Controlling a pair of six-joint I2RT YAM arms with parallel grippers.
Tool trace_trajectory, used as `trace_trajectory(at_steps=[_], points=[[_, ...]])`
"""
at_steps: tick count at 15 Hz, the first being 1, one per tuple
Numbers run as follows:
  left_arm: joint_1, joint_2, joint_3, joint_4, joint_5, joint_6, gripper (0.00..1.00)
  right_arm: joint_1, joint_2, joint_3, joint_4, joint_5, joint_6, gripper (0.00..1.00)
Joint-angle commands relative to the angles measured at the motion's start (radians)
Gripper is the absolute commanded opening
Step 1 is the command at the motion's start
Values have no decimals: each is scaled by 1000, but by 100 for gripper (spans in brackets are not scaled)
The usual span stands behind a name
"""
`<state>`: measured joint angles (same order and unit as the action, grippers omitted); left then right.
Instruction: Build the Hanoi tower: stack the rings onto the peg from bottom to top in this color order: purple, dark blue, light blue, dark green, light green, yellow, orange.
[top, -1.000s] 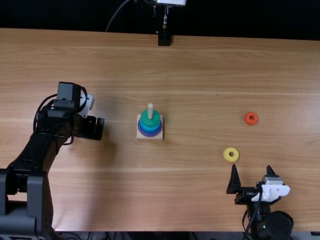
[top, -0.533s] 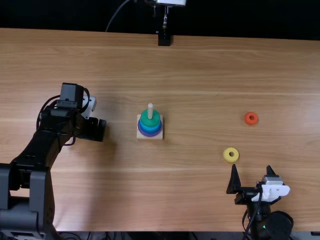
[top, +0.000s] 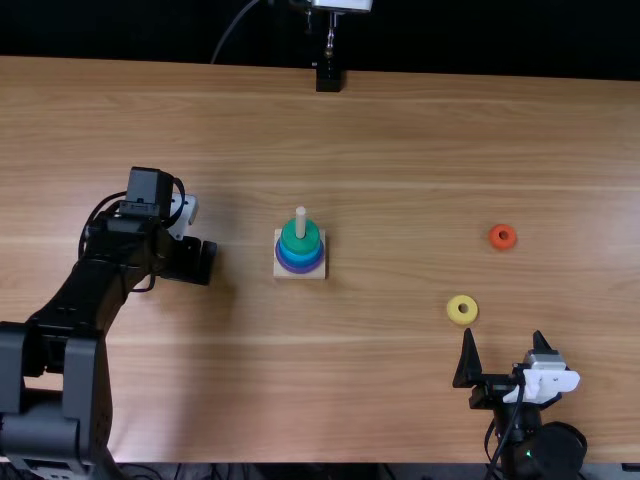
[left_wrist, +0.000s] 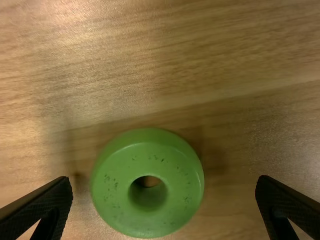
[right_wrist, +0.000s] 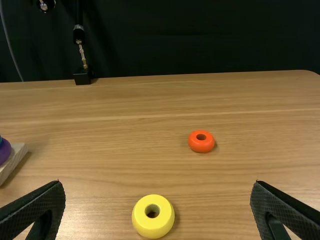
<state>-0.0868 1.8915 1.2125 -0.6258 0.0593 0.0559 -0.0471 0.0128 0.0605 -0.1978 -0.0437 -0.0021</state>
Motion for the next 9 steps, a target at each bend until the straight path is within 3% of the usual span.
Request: trace_trajectory(at_steps=[1,2,3,5,6,9], points=[[-7,24,1,2,14,23,100,-11,-13,-45,-78,-6,-5,100],[-7,24,1,2,14,23,86,-10,-13,-45,-78,-6,-5,100],[-7,26,1,2,14,23,65,-10,-13,-44,-78,-6,-5,100],[-5,26,-4,7,12,25,14,-10,-13,-45,-78,-6,-5,100],[-5,27,-14,18,12,23,0,-10,-13,-45,-78,-6,-5,100],[-4,24,-30,33,11,23,0,-10,-13,-45,-78,-6,-5,100]])
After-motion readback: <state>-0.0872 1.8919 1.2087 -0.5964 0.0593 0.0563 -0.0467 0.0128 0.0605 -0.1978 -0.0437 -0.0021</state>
